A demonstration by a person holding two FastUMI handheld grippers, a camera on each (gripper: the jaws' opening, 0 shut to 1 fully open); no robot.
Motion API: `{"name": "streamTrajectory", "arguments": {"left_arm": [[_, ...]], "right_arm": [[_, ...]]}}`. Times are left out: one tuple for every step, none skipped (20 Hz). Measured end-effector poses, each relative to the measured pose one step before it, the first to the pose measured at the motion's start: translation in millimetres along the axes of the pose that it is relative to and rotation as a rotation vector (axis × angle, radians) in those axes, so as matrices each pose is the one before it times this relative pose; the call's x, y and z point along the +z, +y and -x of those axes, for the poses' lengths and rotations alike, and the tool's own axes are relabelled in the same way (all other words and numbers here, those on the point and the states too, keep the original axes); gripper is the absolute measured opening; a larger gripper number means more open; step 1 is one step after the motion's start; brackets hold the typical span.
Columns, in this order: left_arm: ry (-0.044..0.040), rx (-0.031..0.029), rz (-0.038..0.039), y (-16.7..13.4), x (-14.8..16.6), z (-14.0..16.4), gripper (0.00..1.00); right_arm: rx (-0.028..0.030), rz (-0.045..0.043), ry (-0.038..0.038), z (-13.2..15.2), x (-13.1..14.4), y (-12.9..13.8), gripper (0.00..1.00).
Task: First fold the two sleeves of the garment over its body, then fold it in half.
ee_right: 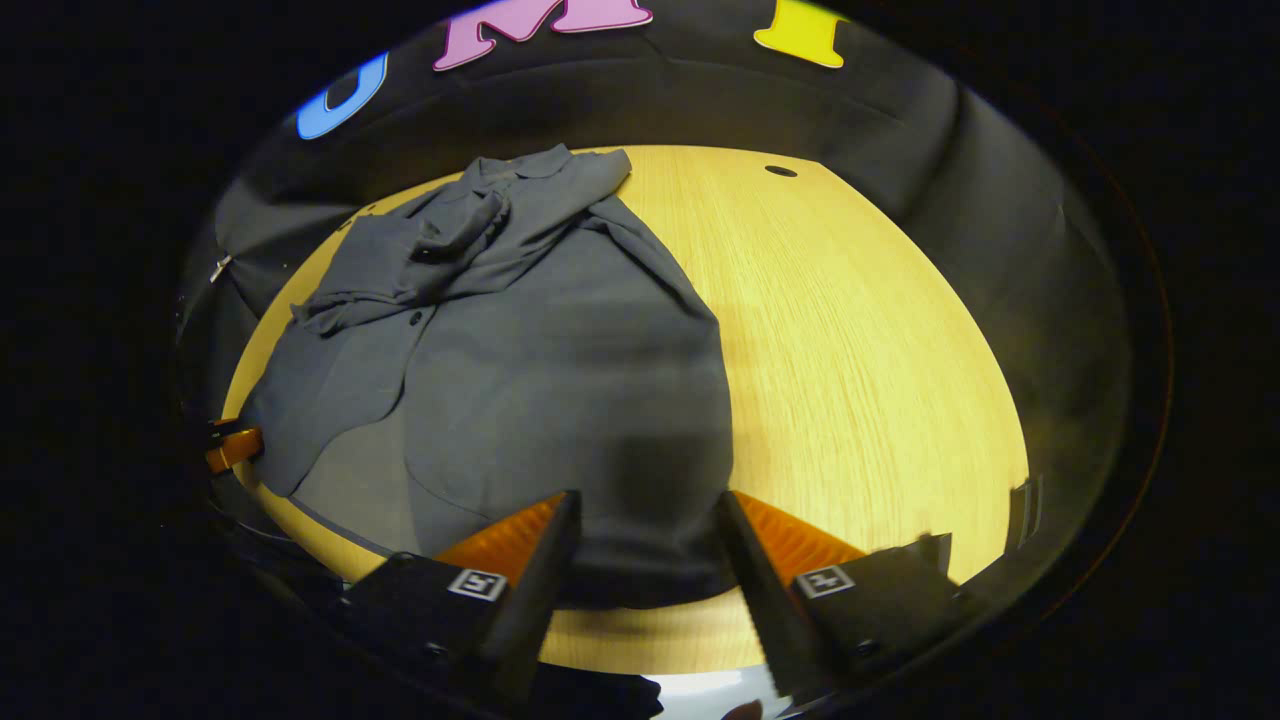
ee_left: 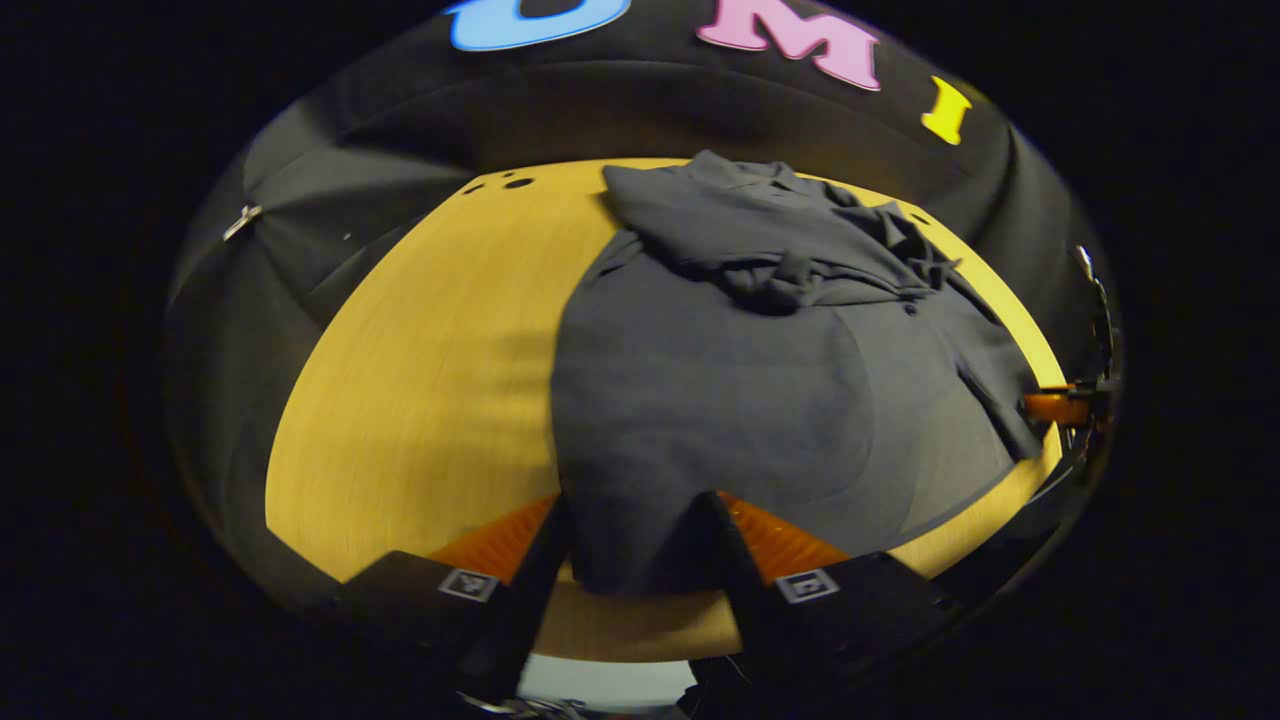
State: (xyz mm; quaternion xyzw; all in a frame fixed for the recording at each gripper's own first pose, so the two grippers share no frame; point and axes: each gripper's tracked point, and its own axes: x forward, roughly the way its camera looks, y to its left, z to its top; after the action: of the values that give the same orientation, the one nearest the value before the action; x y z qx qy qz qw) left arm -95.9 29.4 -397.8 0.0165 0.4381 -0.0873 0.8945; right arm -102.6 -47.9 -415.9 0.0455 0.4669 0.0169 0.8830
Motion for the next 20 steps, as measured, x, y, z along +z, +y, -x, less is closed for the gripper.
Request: {"name": "streamTrajectory", "arguments": {"left_arm": [[-0.00398, -0.01423, -0.02402, -9.76, -1.17, 2.90, 0.51], [0.01156, -0.00076, 0.01007, 2.49, 2.37, 0.07, 0.29], [0.00390, -0.00376, 0.01934, -1.73, -0.37, -1.71, 0.07], [0.00897, -0.00609, 0.02428, -0.60, 0.80, 0.37, 0.06], [0.01009, 0.00361, 0.01731, 3.37, -3.77, 2.23, 0.06], [-0.00355, 0.00271, 0.00306, 2.19, -2.97, 4.45, 0.06], [-0.00588, -0.00087, 0.00071, 0.16, 0.08, 5.55, 0.06], [-0.00033, -0.00246, 0.00728, 0.21, -0.62, 4.62, 0.06], [0.00424, -0.00443, 0.01744, -0.69, -0.56, 3.05, 0.02], [0.00709, -0.00298, 0.01833, 0.41, -0.85, 3.71, 0.06], [0.01150, -0.00270, 0.01288, 1.61, 2.22, 8.32, 0.06], [0.01193, -0.00228, 0.00650, 2.51, -2.88, 5.37, 0.06], [0.00961, -0.00544, 0.00122, 2.88, -2.16, 4.49, 0.06], [0.00812, -0.00692, -0.00390, 1.75, -0.92, 4.48, 0.06], [0.01091, -0.00712, -0.00354, -0.26, 4.71, 2.62, 0.06], [0.00863, -0.00363, 0.00028, -1.06, 1.08, 0.23, 0.06], [0.00216, -0.00160, 0.00712, -0.91, 0.51, 1.41, 0.06], [-0.00217, 0.00100, 0.01406, -0.59, 3.89, 2.48, 0.06], [-0.01025, 0.00536, 0.01359, -1.15, 3.77, 5.95, 0.06], [-0.01623, 0.00981, 0.00759, 0.82, 8.61, 6.48, 0.06]], "right_arm": [[0.04428, 0.03501, -0.01425, 0.56, 0.74, 11.45, 0.62], [0.04404, 0.02545, 0.01027, 0.47, -0.33, 11.02, 0.35], [-0.00522, 0.01010, 0.00718, -2.03, -1.68, 0.82, 0.07], [0.00534, -0.00046, 0.01673, -0.40, 0.01, -0.02, 0.07], [0.00219, -0.01181, 0.00857, 5.24, -1.80, 0.25, 0.06], [0.00283, -0.00472, 0.00195, 3.32, -1.18, -0.46, 0.06], [0.00721, 0.00064, -0.00288, 3.01, 0.49, 1.99, 0.06], [0.00820, -0.00074, -0.00293, 3.80, -0.14, 1.51, 0.06], [0.00932, -0.00470, 0.00211, 4.92, -1.89, 1.90, 0.06], [0.00807, -0.00704, 0.00735, 5.25, -4.96, 1.13, 0.06], [0.00676, -0.00653, 0.00865, 6.49, -11.55, 0.98, 0.06], [0.00609, -0.00932, 0.00809, 4.94, -7.72, 0.27, 0.05], [0.00769, -0.01073, 0.00864, 4.07, -3.58, 1.08, 0.06], [0.00635, -0.00862, 0.00532, 5.43, -4.08, 0.89, 0.06], [0.00590, -0.00888, 0.00753, 0.02, 1.78, -0.08, 0.06], [0.00804, -0.00962, 0.00618, 3.33, -1.25, 1.81, 0.05], [0.00693, -0.00865, 0.00386, 6.98, -4.73, 0.98, 0.05], [0.00331, -0.00916, -0.00212, 5.67, -2.36, 1.05, 0.06], [0.00594, -0.00889, -0.00643, 7.99, -2.60, 3.27, 0.05], [0.00804, -0.00559, -0.01126, 6.71, 2.18, 4.09, 0.05]]}}
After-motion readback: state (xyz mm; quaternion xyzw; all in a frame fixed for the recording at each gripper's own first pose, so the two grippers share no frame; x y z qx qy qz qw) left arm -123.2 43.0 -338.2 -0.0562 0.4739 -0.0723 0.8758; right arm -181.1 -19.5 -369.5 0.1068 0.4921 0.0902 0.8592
